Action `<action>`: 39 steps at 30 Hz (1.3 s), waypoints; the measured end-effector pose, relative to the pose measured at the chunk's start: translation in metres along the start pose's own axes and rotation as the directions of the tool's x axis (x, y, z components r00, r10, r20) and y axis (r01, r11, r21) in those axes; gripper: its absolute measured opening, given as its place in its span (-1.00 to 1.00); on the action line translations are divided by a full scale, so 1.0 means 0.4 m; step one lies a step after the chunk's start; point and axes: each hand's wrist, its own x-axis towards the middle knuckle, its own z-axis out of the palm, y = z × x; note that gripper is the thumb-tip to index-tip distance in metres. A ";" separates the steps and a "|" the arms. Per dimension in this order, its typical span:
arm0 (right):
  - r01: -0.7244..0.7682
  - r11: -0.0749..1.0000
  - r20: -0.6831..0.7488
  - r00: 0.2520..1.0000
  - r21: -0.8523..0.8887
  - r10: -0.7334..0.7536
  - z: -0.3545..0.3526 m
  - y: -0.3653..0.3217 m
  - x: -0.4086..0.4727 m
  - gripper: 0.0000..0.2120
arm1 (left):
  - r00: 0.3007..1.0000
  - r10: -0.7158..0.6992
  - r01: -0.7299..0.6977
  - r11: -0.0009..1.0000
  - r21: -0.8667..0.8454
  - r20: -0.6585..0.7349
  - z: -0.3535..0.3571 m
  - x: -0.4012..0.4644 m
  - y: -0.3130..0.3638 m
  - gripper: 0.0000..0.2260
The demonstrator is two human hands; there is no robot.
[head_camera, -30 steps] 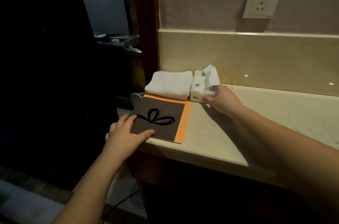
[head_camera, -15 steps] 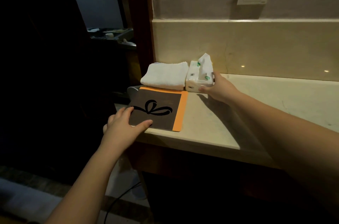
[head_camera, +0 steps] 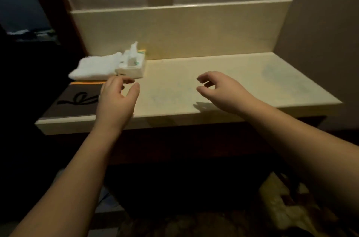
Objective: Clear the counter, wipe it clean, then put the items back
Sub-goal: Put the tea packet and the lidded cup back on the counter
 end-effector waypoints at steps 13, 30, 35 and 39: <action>-0.435 0.882 -0.024 0.899 -0.181 0.438 -0.339 0.520 -0.780 -0.63 | 0.735 0.221 -0.188 0.975 -0.122 0.641 0.521 -0.473 0.552 -0.84; -0.944 0.325 -0.020 0.324 0.058 0.946 -0.298 0.892 -1.357 -0.61 | 0.119 0.340 -0.447 0.857 -0.255 0.933 1.068 -0.909 0.830 -0.78; -0.985 0.136 0.014 0.138 0.107 0.990 -0.334 1.024 -1.410 -0.65 | 0.009 0.355 -0.480 0.822 -0.307 0.935 1.250 -0.947 0.902 -0.77; -0.988 0.039 -0.031 0.035 0.148 0.999 -0.399 1.110 -1.439 -0.69 | -0.056 0.376 -0.494 0.795 -0.353 0.925 1.384 -0.941 0.973 -0.79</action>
